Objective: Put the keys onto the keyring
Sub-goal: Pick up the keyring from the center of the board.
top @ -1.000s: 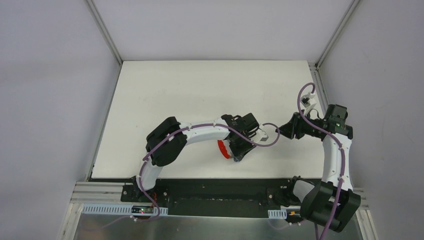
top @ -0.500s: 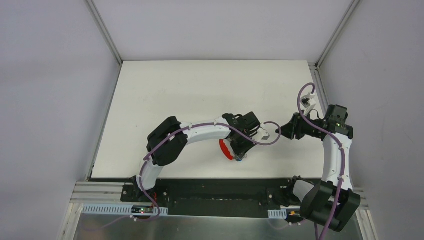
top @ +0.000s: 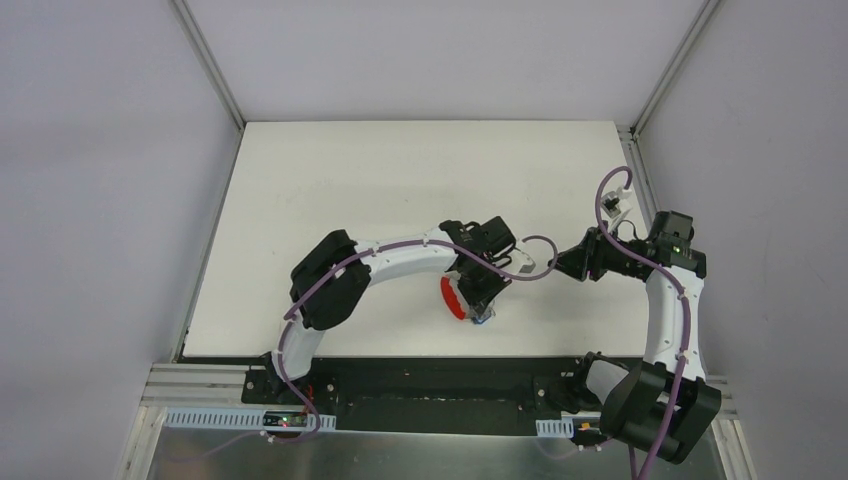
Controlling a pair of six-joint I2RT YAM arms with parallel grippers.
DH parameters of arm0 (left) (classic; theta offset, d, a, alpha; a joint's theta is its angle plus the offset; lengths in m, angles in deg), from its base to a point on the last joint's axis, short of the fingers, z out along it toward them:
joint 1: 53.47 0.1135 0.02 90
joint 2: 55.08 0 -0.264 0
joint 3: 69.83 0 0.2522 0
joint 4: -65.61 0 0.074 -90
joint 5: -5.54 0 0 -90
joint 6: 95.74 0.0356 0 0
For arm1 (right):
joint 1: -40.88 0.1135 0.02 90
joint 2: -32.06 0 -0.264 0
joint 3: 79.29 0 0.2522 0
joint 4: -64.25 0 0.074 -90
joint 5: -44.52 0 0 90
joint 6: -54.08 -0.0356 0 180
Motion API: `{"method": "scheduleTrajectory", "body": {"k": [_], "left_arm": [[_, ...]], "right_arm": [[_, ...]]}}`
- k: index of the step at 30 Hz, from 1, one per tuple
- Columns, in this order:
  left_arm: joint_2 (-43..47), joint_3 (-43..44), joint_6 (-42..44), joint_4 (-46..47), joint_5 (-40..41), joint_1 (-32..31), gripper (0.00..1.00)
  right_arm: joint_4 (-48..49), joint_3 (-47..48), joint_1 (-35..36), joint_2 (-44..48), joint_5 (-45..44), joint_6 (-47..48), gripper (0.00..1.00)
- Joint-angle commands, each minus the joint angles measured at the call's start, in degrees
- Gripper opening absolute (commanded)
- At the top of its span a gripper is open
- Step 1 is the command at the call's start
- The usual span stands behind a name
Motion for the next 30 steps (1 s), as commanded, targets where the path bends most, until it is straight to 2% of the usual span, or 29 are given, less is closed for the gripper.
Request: {"method": "scheduleTrajectory", "body": {"k": [1,8,15,27,30], "left_arm": [[6.0,3.6,1.3,-3.3,-1.2,0.6,0.00],[10.1,6.0,6.2,-8.3,-0.6,1.5,0.00],[14.9,8.2,13.6,-12.7,-2.0,3.2,0.00],[16.8,21.4,19.8,-24.4,-11.9,9.5,0.00],[17.2,23.3,20.5,-25.5,-12.4,9.6,0.00]], "right_arm": [[-3.5,2.0,-0.5,0.1,6.3,4.7,0.42],[-9.6,4.6,-0.5,-0.6,12.1,11.7,0.42],[-23.1,9.6,0.3,-3.7,18.9,25.5,0.42],[-19.6,12.6,11.1,-2.8,25.7,25.6,0.42],[-18.8,15.0,14.6,-4.9,25.6,25.8,0.38]]}}
